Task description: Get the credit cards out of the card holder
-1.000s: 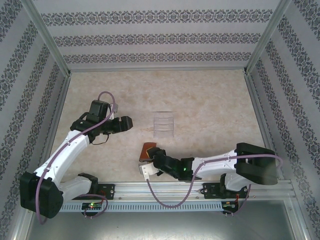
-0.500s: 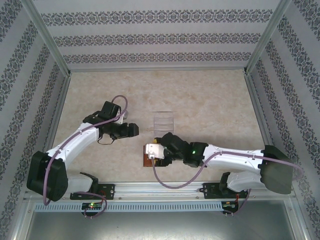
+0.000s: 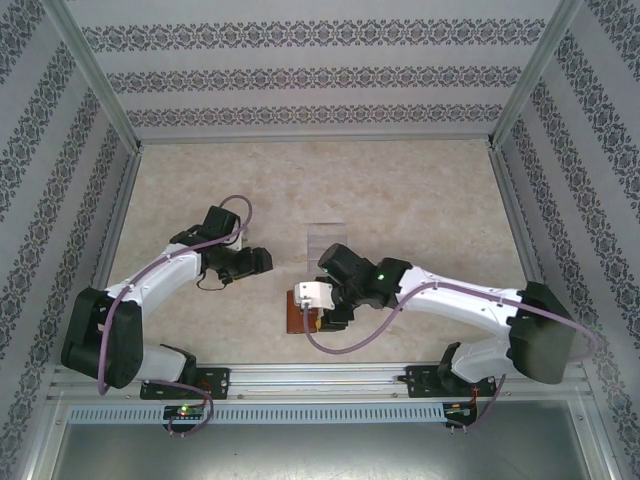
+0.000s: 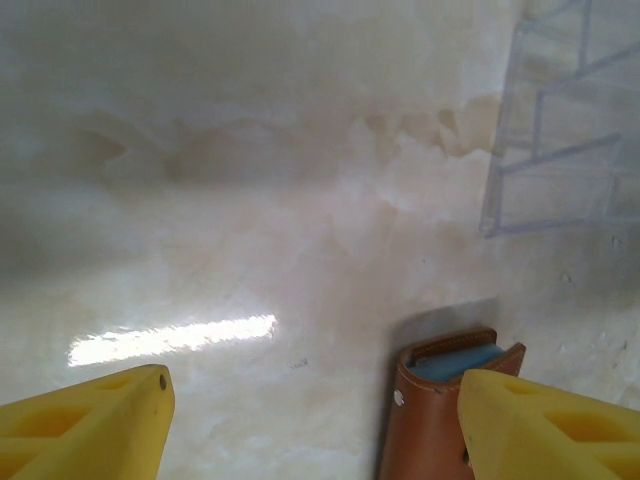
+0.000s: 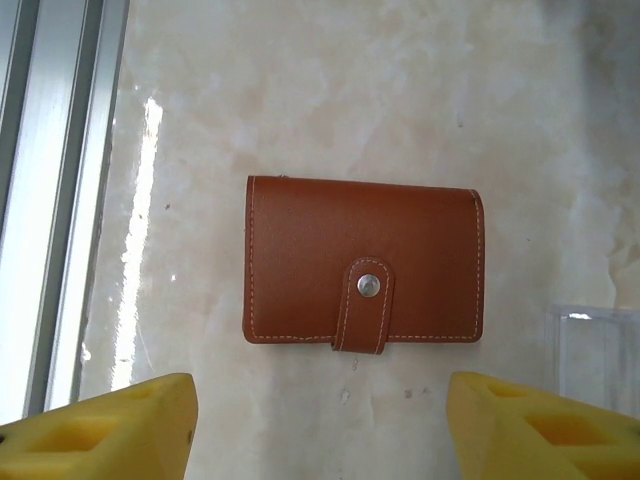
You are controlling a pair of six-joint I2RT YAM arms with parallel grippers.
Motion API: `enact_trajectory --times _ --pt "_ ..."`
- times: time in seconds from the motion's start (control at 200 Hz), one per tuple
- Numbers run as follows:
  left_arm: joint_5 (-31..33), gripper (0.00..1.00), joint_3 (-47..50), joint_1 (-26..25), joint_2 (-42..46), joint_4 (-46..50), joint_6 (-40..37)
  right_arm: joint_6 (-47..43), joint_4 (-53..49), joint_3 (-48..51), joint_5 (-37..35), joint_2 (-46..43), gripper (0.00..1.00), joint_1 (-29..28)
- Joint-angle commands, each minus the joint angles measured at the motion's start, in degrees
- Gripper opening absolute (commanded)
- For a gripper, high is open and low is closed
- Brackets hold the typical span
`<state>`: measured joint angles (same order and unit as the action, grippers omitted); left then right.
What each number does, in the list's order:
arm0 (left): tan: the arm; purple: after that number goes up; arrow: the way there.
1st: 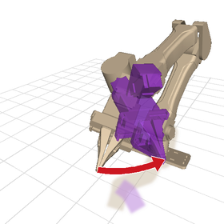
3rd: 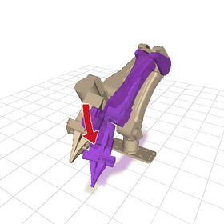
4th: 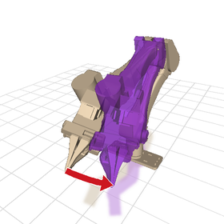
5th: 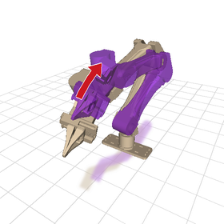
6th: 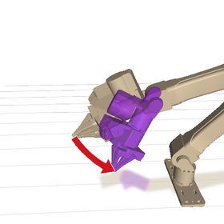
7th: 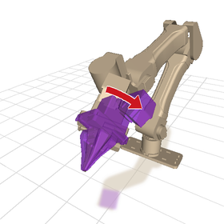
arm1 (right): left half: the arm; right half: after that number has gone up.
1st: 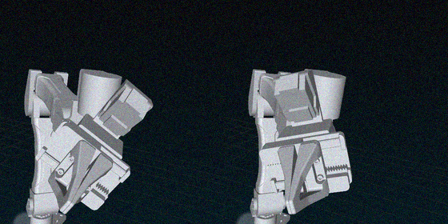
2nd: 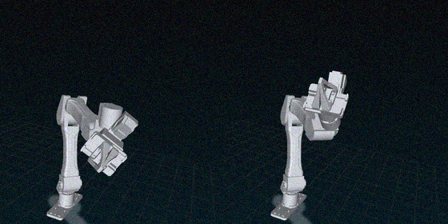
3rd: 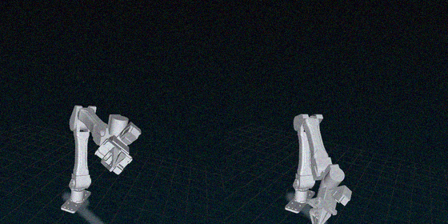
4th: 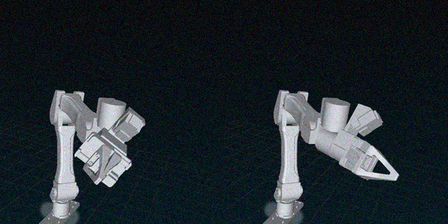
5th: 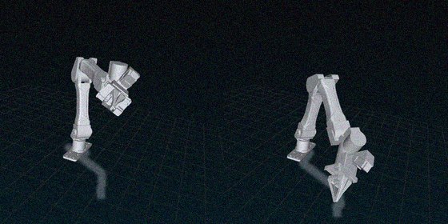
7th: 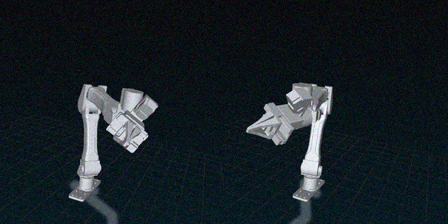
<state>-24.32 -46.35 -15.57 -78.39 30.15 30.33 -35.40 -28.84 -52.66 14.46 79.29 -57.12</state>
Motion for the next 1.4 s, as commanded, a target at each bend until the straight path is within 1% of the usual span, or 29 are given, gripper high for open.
enact_trajectory --times 0.0,0.23,0.42,0.72,1.084,1.394 --pt "1.5 0.75 0.5 2.2 0.5 -2.2 0.4 -5.1 -5.7 -4.0 1.5 4.1 0.65 0.4" --pt "2.6 0.75 1.6 3.6 2.7 -2.1 -0.4 -5.8 -6.9 -10.1 1.8 12.3 0.6 0.3" --pt "1.6 0.75 3.0 3.6 3.5 -3.2 0.3 -4.7 -5.3 -12.6 -1.5 17.4 0.56 -0.4" --pt "1.4 0.75 4.2 3.7 4.1 -3.5 0.1 -3.3 -0.5 -10.6 -4.6 19.8 0.52 -0.9" --pt "1.4 0.76 4.6 3.6 3.9 -3.8 -0.1 -1.7 -0.3 -10.3 -4.0 22.0 0.51 -1.5" --pt "1.3 0.76 4.7 3.7 3.4 -4.0 -0.2 -0.7 1.5 -8.9 -6.6 22.7 0.47 -1.5"
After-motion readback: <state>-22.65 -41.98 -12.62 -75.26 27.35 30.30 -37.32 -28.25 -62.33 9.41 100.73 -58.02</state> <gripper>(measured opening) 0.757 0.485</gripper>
